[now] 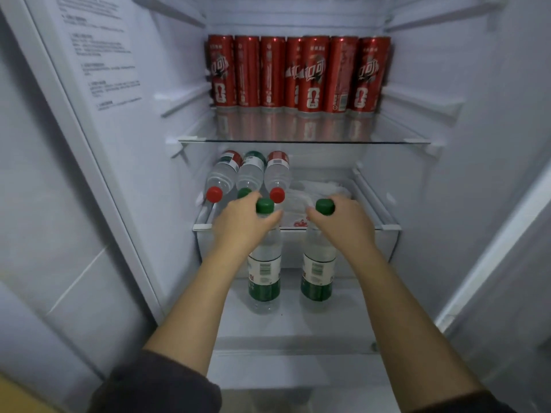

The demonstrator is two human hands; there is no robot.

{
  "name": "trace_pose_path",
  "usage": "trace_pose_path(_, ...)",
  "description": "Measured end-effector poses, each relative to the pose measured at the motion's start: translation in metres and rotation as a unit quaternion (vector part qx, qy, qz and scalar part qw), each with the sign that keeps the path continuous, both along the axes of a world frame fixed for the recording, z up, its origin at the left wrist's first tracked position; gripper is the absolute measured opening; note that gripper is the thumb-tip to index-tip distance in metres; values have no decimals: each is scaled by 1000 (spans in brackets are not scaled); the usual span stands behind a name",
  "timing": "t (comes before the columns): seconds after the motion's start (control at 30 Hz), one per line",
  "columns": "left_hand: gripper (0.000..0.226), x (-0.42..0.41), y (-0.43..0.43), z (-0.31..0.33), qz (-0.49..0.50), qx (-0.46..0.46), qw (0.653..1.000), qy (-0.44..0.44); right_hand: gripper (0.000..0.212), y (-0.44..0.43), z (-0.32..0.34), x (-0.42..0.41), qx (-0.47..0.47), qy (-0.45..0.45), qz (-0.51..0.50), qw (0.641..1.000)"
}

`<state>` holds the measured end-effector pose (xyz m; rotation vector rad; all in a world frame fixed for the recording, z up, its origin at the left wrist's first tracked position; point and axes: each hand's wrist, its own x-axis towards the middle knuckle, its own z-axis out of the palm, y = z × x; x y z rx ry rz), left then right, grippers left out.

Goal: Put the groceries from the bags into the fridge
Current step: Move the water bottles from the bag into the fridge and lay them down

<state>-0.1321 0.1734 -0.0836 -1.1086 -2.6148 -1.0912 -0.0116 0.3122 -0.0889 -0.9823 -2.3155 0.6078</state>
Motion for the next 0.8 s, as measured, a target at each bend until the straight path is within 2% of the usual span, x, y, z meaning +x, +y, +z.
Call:
trace_pose_path(0.17, 30, -7, 2, -7, -29, 68, 997, -36, 31, 3, 8, 13, -12, 50, 18, 999)
trace_pose_path(0.27, 30, -10, 5, -9, -34, 79, 995, -50, 26, -6, 22, 27, 9, 118, 8, 993)
trace_pose_path(0.33, 31, -12, 5, -9, -34, 81, 995, -51, 31, -12, 39, 38, 23, 175, 0, 984)
trace_pose_path(0.4, 31, -12, 5, -9, -35, 84, 994, -52, 34, -18, 60, 47, 41, 242, -5, 969)
trace_pose_path(0.53, 30, -12, 3, -11, -43, 89, 993, -57, 27, -26, 84, 54, 93, 386, -9, 918)
trace_pose_path(0.67, 29, -14, 5, -13, -42, 92, 993, -53, 25, -28, 70, 42, 150, 441, -33, 884)
trace_pose_path(0.8, 30, -14, 4, -15, -36, 91, 994, -48, 19, -23, 31, 29, 168, 469, -25, 867)
